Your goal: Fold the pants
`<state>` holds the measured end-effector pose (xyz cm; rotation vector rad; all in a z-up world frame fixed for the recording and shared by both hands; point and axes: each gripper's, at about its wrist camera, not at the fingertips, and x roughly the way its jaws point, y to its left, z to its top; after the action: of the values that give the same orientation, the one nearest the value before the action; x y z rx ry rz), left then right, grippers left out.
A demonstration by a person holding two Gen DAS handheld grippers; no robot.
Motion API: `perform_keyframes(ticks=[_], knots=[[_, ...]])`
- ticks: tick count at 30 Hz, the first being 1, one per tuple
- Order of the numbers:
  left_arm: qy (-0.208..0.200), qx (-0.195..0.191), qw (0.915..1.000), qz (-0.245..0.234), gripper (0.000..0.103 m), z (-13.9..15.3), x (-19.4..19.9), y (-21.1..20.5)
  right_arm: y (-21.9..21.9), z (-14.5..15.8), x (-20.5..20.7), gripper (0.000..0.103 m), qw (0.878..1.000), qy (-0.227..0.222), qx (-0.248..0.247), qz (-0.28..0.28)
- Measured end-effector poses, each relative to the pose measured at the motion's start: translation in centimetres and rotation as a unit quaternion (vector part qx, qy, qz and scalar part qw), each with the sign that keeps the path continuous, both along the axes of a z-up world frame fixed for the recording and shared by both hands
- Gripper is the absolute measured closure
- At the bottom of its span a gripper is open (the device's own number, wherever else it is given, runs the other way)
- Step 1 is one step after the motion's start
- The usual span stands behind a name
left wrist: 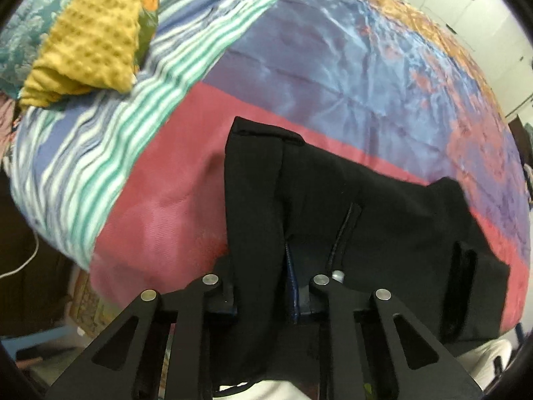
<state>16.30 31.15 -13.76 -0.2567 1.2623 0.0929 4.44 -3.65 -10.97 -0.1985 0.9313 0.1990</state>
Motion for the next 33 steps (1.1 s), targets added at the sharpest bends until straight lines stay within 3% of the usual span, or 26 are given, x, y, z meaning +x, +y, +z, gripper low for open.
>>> perform_keyframes(ticks=[5, 7, 13, 18, 20, 22, 27, 30, 32, 33], knots=[[-0.032, -0.062, 0.9975, -0.010, 0.087, 5.9, -1.0, -2.0, -2.7, 0.4, -0.3, 0.001, 0.998, -0.020, 0.022, -0.049], [-0.045, -0.082, 0.9951, -0.031, 0.088, 8.0, -0.9, -4.7, -3.9, 0.0, -0.2, 0.001, 0.997, -0.013, 0.036, -0.072], [-0.052, -0.161, 0.9805, -0.100, 0.088, 10.5, -1.8, -13.7, -6.4, -0.5, -0.2, 0.001, 0.991, -0.009, 0.071, -0.117], [-0.043, -0.228, 0.9620, -0.145, 0.092, 8.8, -1.8, -22.2, -8.0, -0.3, -0.5, 0.001, 0.985, -0.019, 0.088, -0.145], [-0.028, -0.244, 0.9567, -0.156, 0.093, 6.4, -1.4, -25.8, -8.8, -0.2, -0.6, 0.001, 0.982, -0.022, 0.096, -0.159], [-0.005, -0.251, 0.9526, -0.171, 0.096, 3.8, -1.3, -29.2, -9.5, -0.2, -0.7, 0.001, 0.979, -0.024, 0.102, -0.173], [0.058, -0.229, 0.9446, -0.228, 0.096, -2.8, -2.3, -35.4, -11.1, -0.6, -0.8, 0.001, 0.971, -0.015, 0.121, -0.204], [0.038, -0.224, 0.9419, -0.247, 0.093, -4.1, -2.7, -36.1, -12.0, -1.1, -0.7, 0.001, 0.966, -0.006, 0.133, -0.219], [0.030, -0.213, 0.9401, -0.265, 0.078, -3.0, -3.1, -36.5, -12.4, -1.3, -0.8, 0.001, 0.964, -0.004, 0.141, -0.227], [0.026, -0.201, 0.9398, -0.275, 0.058, -2.3, -3.3, -36.7, -12.7, -1.3, -0.9, 0.001, 0.962, -0.004, 0.146, -0.232]])
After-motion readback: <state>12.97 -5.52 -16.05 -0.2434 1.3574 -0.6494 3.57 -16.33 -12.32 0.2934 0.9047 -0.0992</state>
